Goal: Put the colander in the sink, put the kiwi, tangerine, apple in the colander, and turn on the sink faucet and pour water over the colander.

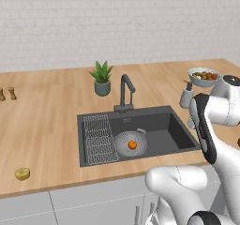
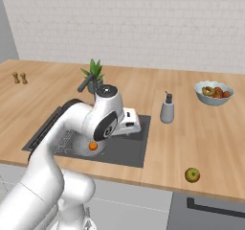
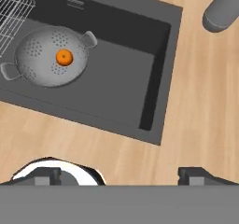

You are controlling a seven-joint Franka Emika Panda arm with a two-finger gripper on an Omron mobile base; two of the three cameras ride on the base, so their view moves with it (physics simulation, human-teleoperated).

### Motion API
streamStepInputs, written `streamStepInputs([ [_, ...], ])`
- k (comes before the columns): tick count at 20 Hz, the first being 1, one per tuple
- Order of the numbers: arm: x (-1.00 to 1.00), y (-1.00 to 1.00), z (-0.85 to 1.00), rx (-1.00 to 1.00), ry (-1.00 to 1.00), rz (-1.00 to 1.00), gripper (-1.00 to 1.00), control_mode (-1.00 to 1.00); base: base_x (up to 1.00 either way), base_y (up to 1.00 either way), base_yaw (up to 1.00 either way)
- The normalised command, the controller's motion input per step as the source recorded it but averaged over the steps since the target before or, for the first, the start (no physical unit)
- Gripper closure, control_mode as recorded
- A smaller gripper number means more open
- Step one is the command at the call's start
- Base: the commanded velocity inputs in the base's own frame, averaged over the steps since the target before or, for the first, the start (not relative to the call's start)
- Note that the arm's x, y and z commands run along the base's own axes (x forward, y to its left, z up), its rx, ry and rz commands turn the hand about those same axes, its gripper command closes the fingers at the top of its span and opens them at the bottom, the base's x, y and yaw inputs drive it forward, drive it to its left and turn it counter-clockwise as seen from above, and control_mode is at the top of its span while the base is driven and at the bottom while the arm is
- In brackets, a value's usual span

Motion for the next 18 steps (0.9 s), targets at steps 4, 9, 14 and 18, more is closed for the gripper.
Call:
streamStepInputs([
  [4,-0.45,-0.84,0.01,0.0,0.03,-0.3,-1.0,-1.0,0.0,0.0,0.0],
  [9,-0.28,-0.77,0.09,0.0,0.1,-0.25,-1.0,-1.0,0.0,0.0,0.0],
  [14,-0.21,-0.69,0.03,0.0,0.09,-0.25,-1.0,-1.0,0.0,0.0,0.0],
  [18,-0.21,-0.68,0.0,0.05,0.01,-0.22,-1.0,-1.0,0.0,0.0,0.0],
])
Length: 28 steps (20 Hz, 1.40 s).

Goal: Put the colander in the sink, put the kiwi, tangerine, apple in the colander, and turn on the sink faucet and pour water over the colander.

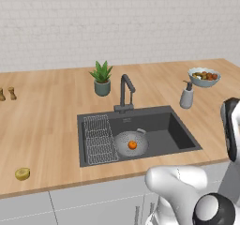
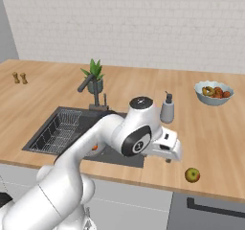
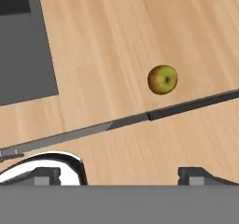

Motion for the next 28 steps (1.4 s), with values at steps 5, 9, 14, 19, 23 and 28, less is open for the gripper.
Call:
streamStepInputs([
  [5,-0.2,-0.58,0.0,0.14,0.0,-0.18,-1.0,-1.0,0.0,0.0,0.0],
  [9,-0.04,-0.33,-0.12,0.08,0.0,-0.06,-1.0,-1.0,0.0,0.0,0.0],
  [14,0.02,-0.18,-0.29,0.02,0.0,0.0,-1.0,-1.0,0.0,0.0,0.0],
  [19,0.1,-0.14,-0.36,0.03,-0.02,0.0,-1.0,-1.0,0.0,0.0,0.0],
  [23,0.17,-0.11,-0.26,0.05,-0.08,0.0,-1.0,-1.0,0.0,0.0,0.0],
  [28,0.31,-0.08,-0.25,0.04,-0.03,0.0,-1.0,-1.0,0.0,0.0,0.0],
])
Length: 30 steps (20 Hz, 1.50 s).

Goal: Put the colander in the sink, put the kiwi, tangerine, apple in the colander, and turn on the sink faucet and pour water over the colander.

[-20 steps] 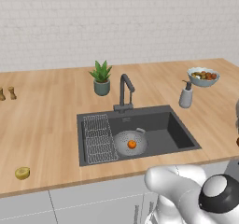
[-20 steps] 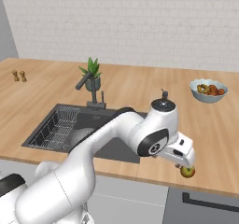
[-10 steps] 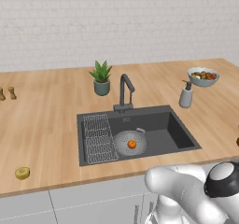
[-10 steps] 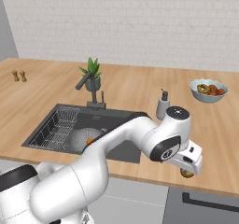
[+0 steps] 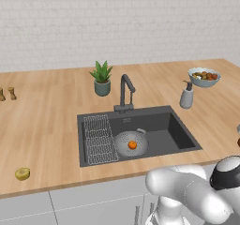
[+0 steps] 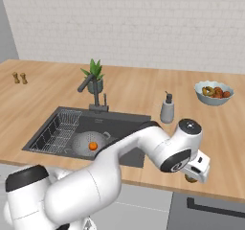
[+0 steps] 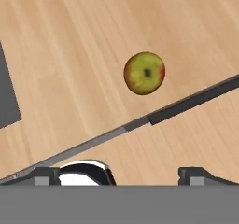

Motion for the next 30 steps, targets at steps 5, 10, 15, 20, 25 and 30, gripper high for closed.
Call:
streamStepInputs([
  [5,0.34,-0.19,-0.14,0.03,0.0,0.0,-1.0,-1.0,0.0,0.0,0.0],
  [10,0.24,-0.46,-0.17,0.04,0.0,-0.01,-1.0,-1.0,0.0,0.0,0.0],
  [15,0.06,-0.13,-0.31,0.01,0.0,0.0,-1.0,-1.0,0.0,0.0,0.0],
  [20,0.08,0.0,-0.34,0.0,0.0,0.0,-1.0,-1.0,0.0,0.0,0.0],
  [25,0.14,0.0,-0.26,0.0,-0.01,0.0,-1.0,-1.0,0.0,0.0,0.0],
  [30,0.09,0.0,-0.25,0.0,0.0,0.0,-1.0,-1.0,0.0,0.0,0.0],
])
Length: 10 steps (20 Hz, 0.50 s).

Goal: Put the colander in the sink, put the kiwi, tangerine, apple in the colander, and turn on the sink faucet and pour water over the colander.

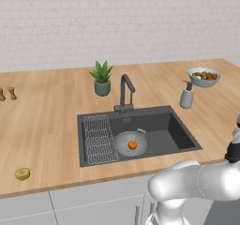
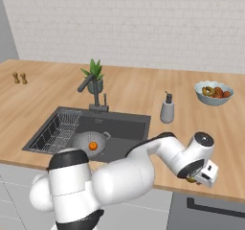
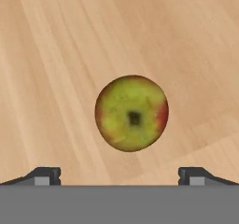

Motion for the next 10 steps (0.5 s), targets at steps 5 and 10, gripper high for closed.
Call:
streamStepInputs([
  [5,0.15,0.0,-0.25,0.0,0.0,0.0,-1.0,-1.0,0.0,0.0,0.0],
  [10,0.14,0.0,-0.17,0.0,0.0,0.0,-1.0,-1.0,0.0,0.0,0.0],
])
